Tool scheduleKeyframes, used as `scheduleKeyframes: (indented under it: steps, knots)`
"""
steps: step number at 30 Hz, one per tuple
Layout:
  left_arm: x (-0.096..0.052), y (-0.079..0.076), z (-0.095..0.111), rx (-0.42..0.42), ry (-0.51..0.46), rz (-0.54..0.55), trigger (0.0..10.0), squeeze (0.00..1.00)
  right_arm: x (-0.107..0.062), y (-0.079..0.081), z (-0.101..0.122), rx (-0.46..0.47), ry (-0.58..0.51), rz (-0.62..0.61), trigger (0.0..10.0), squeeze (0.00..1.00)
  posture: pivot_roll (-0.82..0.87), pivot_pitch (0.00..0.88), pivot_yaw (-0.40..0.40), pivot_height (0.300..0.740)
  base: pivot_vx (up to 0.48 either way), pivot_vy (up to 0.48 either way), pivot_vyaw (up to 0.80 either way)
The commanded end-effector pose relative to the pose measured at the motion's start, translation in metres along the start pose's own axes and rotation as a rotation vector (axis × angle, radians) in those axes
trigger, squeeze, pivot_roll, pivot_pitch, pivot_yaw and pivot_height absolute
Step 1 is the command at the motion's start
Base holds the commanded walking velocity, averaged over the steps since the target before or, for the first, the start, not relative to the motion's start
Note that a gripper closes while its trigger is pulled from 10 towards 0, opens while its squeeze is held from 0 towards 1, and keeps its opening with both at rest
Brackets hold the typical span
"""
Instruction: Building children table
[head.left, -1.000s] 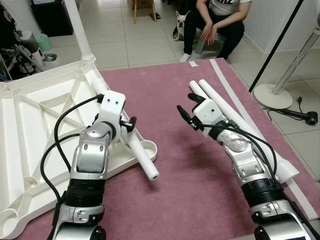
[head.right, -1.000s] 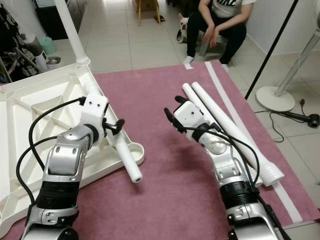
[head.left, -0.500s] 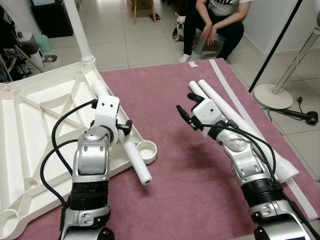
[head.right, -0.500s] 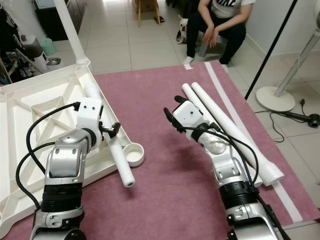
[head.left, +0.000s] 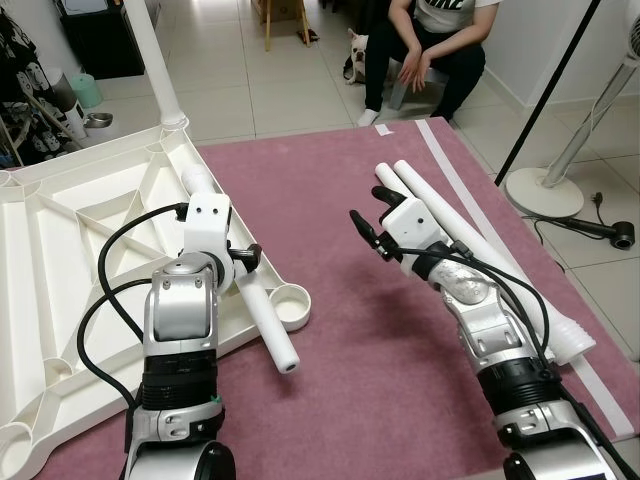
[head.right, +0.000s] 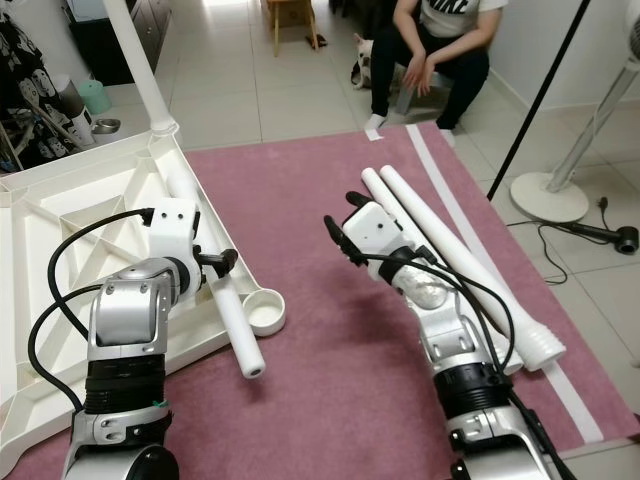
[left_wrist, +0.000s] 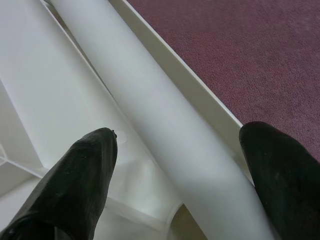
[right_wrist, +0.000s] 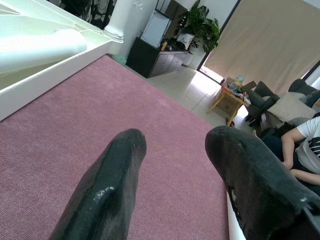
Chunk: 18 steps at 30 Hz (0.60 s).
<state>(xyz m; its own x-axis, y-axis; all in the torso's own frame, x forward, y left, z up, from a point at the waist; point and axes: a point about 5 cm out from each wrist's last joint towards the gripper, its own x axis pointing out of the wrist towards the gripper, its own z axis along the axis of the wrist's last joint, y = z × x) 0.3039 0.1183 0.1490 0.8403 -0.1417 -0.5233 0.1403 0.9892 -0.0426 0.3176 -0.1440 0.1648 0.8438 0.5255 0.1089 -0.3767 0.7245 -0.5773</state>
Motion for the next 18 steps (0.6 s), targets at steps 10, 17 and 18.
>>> scheduleKeyframes:
  steps: [10, 17, 18]
  knots:
    - [0.009, -0.041, 0.001, 0.112, -0.014, 0.154, 4.2, 0.0, 0.002, 0.002, 0.001, -0.01, -0.001, 0.005, 10.0, 0.0, 0.05, 0.0, 0.093, 0.74, 0.0, 0.0, 0.0]
    - [0.01, -0.034, -0.006, 0.051, 0.02, 0.163, 0.0, 0.0, 0.003, 0.002, 0.002, -0.008, -0.003, 0.001, 10.0, 0.0, 0.06, 0.0, 0.089, 0.74, 0.0, 0.0, 0.0]
    - [0.01, -0.032, -0.006, 0.033, 0.025, 0.159, 0.0, 0.0, 0.004, 0.002, 0.002, -0.007, -0.003, 0.001, 10.0, 0.0, 0.06, 0.0, 0.088, 0.74, 0.0, 0.0, 0.0]
